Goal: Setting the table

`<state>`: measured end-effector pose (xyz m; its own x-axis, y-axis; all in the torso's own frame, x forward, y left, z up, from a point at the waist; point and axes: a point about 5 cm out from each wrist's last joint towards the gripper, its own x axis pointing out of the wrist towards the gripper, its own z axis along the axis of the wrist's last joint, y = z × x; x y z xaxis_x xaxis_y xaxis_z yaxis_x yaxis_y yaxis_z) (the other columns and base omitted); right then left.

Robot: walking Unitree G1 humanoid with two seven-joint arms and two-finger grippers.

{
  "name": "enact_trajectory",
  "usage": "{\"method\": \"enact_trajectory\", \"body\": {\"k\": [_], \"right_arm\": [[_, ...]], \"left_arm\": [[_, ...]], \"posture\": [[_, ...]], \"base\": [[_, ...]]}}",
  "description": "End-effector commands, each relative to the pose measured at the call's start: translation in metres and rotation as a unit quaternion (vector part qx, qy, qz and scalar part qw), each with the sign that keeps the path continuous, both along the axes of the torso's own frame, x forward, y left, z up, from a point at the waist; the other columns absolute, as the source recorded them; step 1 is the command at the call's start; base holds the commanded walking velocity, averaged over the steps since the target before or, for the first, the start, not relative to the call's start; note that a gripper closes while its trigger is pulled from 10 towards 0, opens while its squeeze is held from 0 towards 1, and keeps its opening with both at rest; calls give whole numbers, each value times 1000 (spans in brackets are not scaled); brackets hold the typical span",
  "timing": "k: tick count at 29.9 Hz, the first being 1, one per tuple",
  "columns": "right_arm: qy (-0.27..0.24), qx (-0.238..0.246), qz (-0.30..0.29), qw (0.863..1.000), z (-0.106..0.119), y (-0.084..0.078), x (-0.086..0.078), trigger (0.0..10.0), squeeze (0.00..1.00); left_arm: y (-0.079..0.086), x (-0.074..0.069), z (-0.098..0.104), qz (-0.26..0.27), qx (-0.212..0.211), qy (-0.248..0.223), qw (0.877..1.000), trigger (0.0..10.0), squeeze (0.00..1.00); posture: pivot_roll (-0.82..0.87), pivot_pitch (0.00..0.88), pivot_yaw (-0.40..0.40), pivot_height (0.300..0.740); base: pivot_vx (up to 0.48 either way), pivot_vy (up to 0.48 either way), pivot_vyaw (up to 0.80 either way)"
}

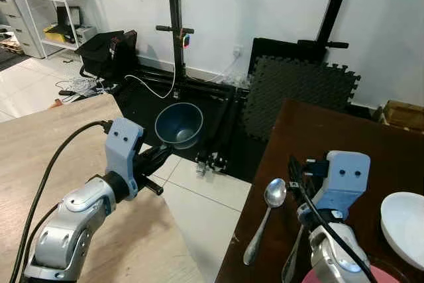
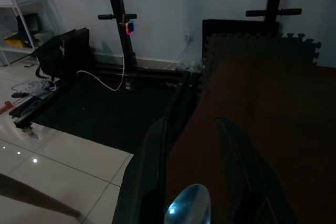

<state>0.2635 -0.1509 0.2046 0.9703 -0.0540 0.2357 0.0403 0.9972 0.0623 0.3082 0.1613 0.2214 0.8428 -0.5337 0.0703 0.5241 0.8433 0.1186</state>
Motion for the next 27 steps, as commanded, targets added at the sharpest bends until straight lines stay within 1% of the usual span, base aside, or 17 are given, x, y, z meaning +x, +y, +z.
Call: {"method": "enact_trajectory", "body": {"k": [1,16,22,27], "right_arm": [[6,-1,0,1000,-3,0,-2,10000,0],[6,0,1,1000,-3,1,-1,10000,0],[6,0,0,1000,-3,1,-1,10000,0],[6,-1,0,1000,-3,1,-1,10000,0]], "left_arm": [[4,-2,-3,7,-5,8,1000,10000,0],[5,-1,-4,11,-9,11,1000,10000,0],[6,0,-4,18,-15,16,1000,10000,0],[6,1,-5,22,-18,20,999,10000,0]], "posture": [[18,81,49,740],[20,81,48,740],[18,80,49,740],[18,79,48,740]], "base": [[0,0,0],[-459,0,0],[-360,315,0],[0,453,0]]}}
